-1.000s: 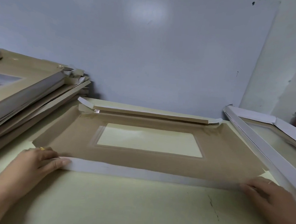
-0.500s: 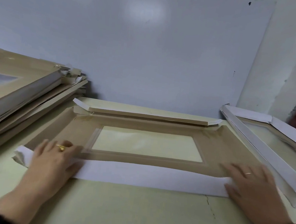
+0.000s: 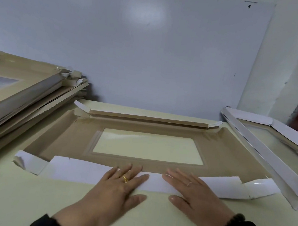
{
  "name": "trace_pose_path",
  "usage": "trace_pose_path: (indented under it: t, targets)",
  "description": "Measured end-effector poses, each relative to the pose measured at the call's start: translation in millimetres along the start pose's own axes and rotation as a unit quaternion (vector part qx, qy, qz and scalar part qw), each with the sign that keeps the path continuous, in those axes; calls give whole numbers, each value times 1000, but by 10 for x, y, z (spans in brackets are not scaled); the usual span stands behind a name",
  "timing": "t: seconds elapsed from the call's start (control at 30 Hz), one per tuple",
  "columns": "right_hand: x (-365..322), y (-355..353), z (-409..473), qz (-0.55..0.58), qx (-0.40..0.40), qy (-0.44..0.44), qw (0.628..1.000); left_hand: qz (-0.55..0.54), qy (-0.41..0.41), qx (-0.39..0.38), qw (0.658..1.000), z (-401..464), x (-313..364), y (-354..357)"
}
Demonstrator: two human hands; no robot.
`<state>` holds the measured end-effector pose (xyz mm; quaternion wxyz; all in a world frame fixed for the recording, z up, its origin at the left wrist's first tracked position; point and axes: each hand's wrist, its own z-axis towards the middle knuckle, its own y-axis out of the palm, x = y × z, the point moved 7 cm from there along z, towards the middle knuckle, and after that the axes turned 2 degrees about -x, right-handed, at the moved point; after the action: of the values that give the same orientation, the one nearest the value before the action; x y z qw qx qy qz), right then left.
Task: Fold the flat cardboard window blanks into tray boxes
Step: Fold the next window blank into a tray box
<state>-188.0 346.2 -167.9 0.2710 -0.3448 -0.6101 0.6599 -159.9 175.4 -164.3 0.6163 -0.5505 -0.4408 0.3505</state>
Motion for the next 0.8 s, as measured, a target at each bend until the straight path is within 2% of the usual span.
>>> trace_pose_path:
  t: [0.1, 0.3, 0.53, 0.67, 0.8]
  targets:
    - [258, -24, -123, 8, -1, 20, 1000, -20, -8, -4, 1000, -63, -188, -12]
    - [694, -164, -419, 86, 49, 70, 993, -94, -23, 24, 995, -258, -686, -130]
    - [980, -281, -686, 126, 92, 129, 979, -210, -71, 95, 971, -552, -1248, -311]
    - [1080, -334, -782, 127, 114, 173, 970, -214, -108, 135, 961, -696, -1495, -381]
    - [1112, -454, -824, 120, 188, 187, 957, -169, -125, 184, 960, -756, -1584, -522]
